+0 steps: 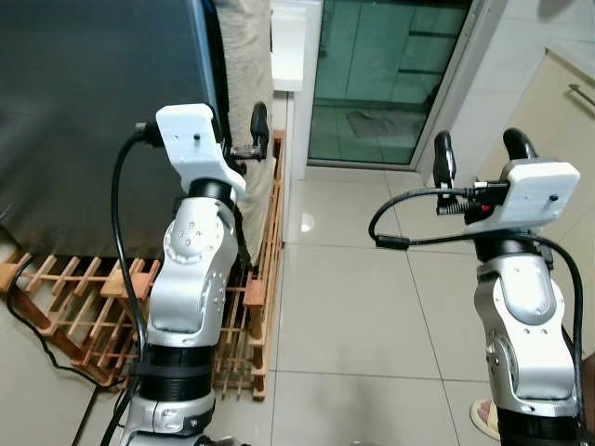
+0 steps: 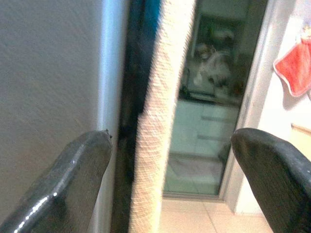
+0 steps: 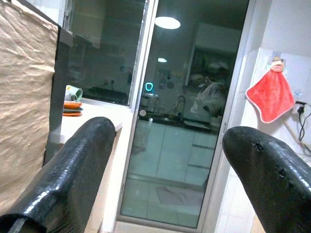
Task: Restocking fridge
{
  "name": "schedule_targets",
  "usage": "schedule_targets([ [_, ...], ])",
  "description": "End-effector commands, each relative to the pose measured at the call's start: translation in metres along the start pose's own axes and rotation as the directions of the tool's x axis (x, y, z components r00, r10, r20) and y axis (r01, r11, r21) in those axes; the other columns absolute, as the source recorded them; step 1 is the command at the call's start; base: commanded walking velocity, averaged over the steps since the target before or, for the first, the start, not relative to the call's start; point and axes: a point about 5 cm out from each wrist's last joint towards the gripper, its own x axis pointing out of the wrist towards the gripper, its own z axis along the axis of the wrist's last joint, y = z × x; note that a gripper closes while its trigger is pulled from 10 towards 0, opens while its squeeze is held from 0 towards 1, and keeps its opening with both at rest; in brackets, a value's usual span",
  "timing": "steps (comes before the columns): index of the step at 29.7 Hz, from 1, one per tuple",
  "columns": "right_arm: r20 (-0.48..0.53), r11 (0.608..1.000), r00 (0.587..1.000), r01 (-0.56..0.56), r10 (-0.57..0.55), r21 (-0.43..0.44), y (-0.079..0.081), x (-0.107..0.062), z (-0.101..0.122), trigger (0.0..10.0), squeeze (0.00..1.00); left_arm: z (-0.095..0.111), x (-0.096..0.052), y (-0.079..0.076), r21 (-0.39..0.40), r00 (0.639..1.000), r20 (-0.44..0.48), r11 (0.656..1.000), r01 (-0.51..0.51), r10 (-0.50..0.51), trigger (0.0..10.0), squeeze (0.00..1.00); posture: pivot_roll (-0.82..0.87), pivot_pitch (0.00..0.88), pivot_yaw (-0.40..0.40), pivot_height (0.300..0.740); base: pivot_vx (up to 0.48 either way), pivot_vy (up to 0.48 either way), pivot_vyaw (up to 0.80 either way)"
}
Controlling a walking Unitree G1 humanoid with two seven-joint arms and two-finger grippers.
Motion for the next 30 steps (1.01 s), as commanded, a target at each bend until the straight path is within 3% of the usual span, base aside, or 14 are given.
schedule_targets([
  [1,-0.031,1.000,1.000,-0.005,0.006,0.019,0.000,-0.001,-0.006,10.0,0.00,-0.001,-0.002,-0.005,0.006,0.999,-0.027,0.999,0.041,-0.040,10.0,0.00,-0.16,0.000,0.011,0.740,0.000,0.000,0.00],
  [11,-0.050,1.000,0.999,-0.003,0.004,0.009,-0.001,-0.002,-0.011,10.0,0.00,-0.008,0.006,-0.005,0.013,0.997,-0.071,1.000,0.001,0.000,10.0,0.00,-0.16,0.000,0.012,0.740,0.000,0.000,0.00],
  [18,-0.056,1.000,0.998,-0.001,0.001,-0.001,-0.003,-0.003,-0.013,10.0,0.00,-0.015,0.011,-0.011,-0.034,0.993,-0.112,0.999,0.020,-0.023,10.0,0.00,-0.17,0.000,0.012,0.740,0.000,0.000,0.00],
  [19,-0.058,1.000,0.998,-0.001,0.001,-0.002,-0.003,-0.003,-0.014,10.0,0.00,-0.017,0.013,-0.016,-0.052,0.990,-0.124,0.997,0.053,-0.059,10.0,0.00,-0.17,0.000,0.012,0.740,0.000,0.000,0.00],
  [20,-0.061,1.000,0.998,-0.002,0.002,-0.001,-0.003,-0.004,-0.014,10.0,0.00,-0.025,0.015,-0.033,-0.110,0.967,-0.161,0.977,0.181,-0.197,10.0,0.00,-0.18,0.000,0.010,0.740,0.000,0.000,0.00],
  [21,-0.061,1.000,0.998,-0.002,0.002,-0.001,-0.003,-0.004,-0.014,10.0,0.00,-0.025,0.015,-0.033,-0.110,0.967,-0.161,0.977,0.181,-0.197,10.0,0.00,-0.18,0.000,0.010,0.740,0.000,0.000,0.00],
  [25,-0.069,1.000,0.998,-0.003,0.003,0.003,-0.001,-0.003,-0.016,10.0,0.00,-0.034,0.012,-0.069,-0.169,0.892,-0.145,0.899,0.405,-0.429,10.0,0.00,-0.17,0.000,0.005,0.740,0.000,0.000,0.00],
  [26,-0.069,1.000,0.998,-0.003,0.003,0.003,-0.001,-0.003,-0.016,10.0,0.00,-0.034,0.012,-0.069,-0.169,0.892,-0.145,0.899,0.405,-0.429,10.0,0.00,-0.17,0.000,0.005,0.740,0.000,0.000,0.00],
  [30,-0.069,1.000,0.998,-0.004,0.005,0.004,0.000,-0.002,-0.016,10.0,0.00,-0.035,0.014,-0.098,-0.221,0.832,-0.087,0.825,0.520,-0.548,10.0,0.00,-0.18,0.000,0.004,0.740,0.000,0.000,0.00],
])
